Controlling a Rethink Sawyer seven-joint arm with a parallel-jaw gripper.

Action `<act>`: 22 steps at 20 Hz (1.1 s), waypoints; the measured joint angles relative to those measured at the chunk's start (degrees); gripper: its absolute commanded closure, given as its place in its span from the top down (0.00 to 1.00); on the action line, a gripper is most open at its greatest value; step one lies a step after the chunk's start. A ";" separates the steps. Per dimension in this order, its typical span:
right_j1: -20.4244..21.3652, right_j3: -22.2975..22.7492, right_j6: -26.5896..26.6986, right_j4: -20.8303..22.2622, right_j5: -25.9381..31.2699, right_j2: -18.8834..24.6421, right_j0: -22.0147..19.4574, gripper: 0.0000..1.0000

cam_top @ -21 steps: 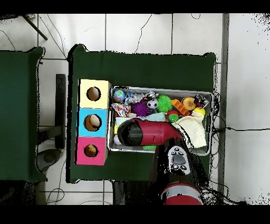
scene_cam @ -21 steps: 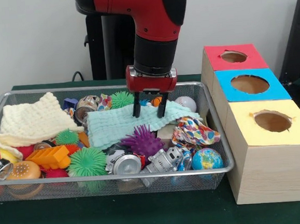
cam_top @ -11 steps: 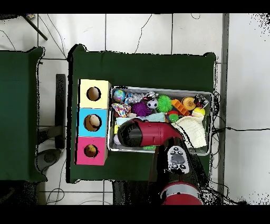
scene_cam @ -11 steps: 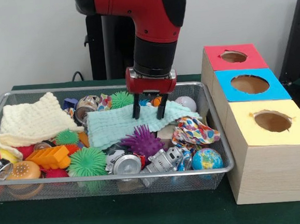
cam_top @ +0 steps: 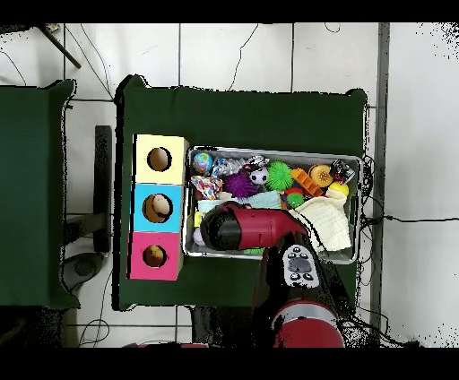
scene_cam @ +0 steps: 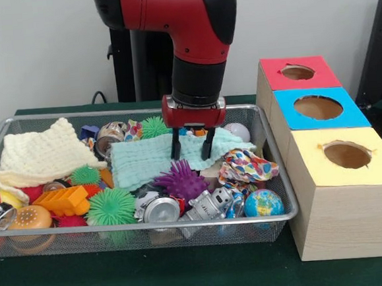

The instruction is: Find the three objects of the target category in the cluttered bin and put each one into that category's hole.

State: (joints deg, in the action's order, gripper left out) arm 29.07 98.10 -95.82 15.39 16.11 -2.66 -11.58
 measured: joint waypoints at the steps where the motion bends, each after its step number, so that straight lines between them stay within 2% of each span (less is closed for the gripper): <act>1: -0.01 0.02 0.00 -0.01 -0.16 0.02 -0.06 1.00; 5: 0.00 0.03 0.00 0.00 -0.34 0.10 -0.21 1.00; 6: -0.02 0.04 0.00 0.00 -0.34 0.13 -0.24 0.00; 22: -0.11 0.11 0.00 0.00 -0.64 0.13 -0.24 0.00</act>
State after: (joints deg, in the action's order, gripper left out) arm 28.97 98.21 -95.82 15.39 15.48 -2.53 -11.81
